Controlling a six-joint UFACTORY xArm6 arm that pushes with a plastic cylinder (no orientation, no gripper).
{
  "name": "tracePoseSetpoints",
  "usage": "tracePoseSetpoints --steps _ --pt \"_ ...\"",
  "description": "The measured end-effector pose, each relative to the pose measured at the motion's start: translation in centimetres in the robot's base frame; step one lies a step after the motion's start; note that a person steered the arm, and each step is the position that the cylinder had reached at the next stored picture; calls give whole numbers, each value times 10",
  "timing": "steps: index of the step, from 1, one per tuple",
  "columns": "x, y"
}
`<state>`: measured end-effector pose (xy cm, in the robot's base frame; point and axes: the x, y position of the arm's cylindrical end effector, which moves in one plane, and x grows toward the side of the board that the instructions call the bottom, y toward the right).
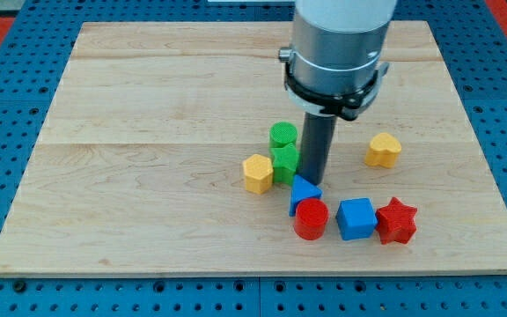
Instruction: Slide the yellow hexagon towards the left
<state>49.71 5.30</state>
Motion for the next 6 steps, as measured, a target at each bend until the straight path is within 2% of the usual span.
tracePoseSetpoints --steps 1,2,3,4,5,6 --pt "-41 -17" --pt "-51 2" --pt "-42 33" --pt "-3 -1" --pt "4 -75" --pt "-30 -87"
